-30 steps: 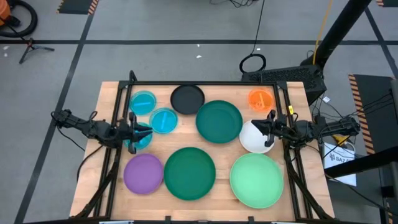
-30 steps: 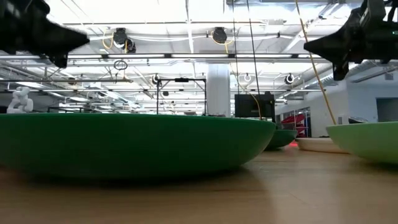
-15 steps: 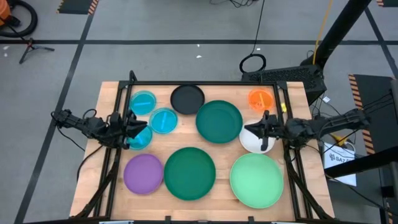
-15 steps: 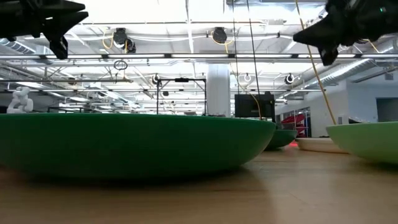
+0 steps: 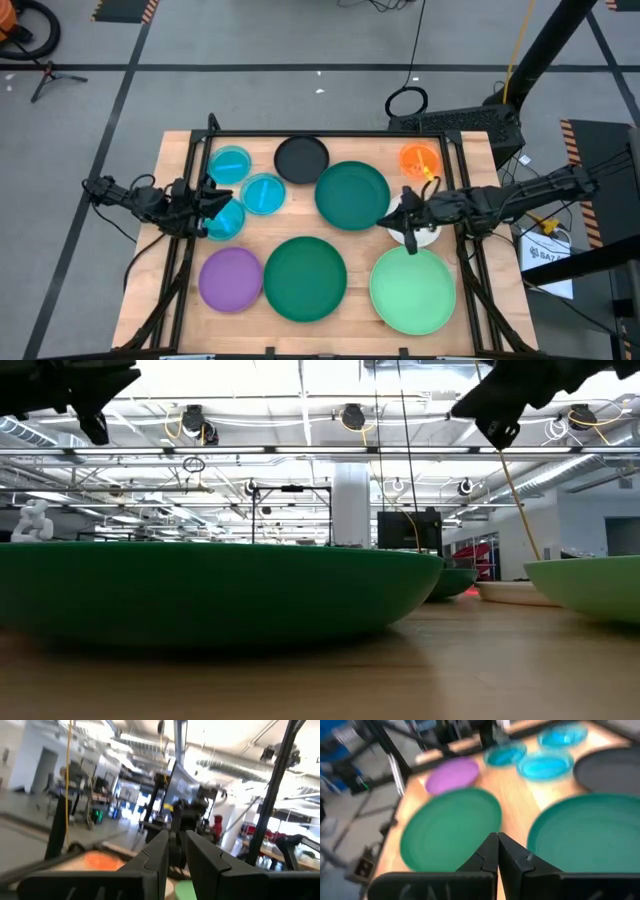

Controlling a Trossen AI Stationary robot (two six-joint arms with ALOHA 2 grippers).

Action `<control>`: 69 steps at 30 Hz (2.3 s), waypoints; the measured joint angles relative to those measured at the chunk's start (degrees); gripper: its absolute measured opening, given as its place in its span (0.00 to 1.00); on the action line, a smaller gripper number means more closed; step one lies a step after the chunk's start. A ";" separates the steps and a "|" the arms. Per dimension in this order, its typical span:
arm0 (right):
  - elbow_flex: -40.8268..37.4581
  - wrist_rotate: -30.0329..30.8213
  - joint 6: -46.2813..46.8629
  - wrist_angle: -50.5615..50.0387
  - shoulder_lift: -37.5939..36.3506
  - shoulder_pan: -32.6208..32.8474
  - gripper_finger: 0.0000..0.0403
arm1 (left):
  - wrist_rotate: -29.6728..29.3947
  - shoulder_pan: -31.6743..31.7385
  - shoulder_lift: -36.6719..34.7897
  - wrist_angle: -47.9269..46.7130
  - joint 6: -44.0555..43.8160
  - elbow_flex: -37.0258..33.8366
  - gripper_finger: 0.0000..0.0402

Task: Stack plastic plates
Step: Stack the light green plate on the dark green plate

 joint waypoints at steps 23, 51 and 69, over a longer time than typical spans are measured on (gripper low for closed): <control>20.74 -11.74 -1.77 -32.02 21.74 0.02 0.00 | -4.58 0.02 -0.01 4.04 19.83 3.53 0.18; 20.74 -14.80 -1.60 -18.88 32.46 -0.04 0.00 | -4.58 0.00 0.00 -1.00 30.66 8.81 0.18; 20.74 -11.42 -7.28 -21.93 32.46 0.72 0.22 | -4.58 0.00 -0.02 -0.07 33.85 8.81 0.18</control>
